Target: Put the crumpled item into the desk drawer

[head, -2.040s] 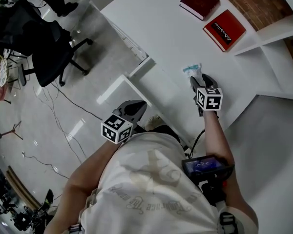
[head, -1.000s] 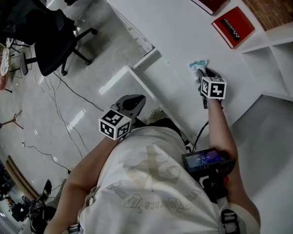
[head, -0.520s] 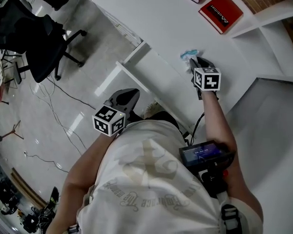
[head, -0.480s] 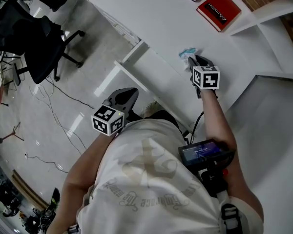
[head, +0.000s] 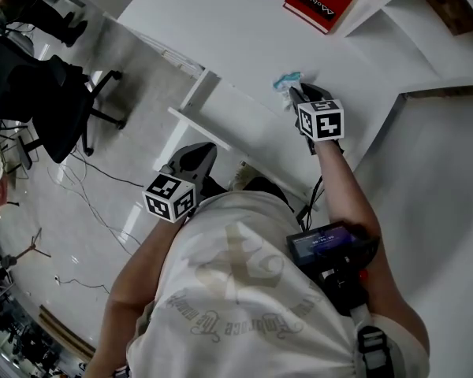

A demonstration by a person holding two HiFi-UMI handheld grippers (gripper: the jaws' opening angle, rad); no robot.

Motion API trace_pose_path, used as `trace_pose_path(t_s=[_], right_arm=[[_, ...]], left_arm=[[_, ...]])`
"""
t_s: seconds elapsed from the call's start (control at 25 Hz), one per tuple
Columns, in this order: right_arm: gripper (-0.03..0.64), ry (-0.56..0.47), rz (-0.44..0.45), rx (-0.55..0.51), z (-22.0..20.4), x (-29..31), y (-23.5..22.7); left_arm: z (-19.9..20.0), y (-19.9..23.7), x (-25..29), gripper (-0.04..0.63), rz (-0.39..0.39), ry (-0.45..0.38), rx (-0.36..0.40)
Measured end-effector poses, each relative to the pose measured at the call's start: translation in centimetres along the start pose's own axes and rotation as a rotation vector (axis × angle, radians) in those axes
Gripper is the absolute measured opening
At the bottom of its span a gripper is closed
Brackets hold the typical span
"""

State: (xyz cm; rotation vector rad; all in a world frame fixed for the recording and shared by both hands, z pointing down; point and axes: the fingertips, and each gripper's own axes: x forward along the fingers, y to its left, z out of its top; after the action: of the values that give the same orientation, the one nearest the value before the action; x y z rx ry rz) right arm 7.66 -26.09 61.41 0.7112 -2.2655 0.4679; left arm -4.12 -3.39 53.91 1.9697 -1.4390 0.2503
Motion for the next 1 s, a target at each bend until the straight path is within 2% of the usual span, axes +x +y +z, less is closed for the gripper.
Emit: trace_pose_path(t_s=[0.56,1.0], right_arm=[[0.12,-0.073,-0.017,0.059,-0.3,-4.1,-0.5],[0.117,-0.087,0.044,0.09,-3.3,-6.1,1.5]], left_arm=[[1.7,-2.0,2.2,0.031,-0.084,0.013,0.082],[1.5,-4.4,3.8,0.031,-0.125,0.027,0.129]])
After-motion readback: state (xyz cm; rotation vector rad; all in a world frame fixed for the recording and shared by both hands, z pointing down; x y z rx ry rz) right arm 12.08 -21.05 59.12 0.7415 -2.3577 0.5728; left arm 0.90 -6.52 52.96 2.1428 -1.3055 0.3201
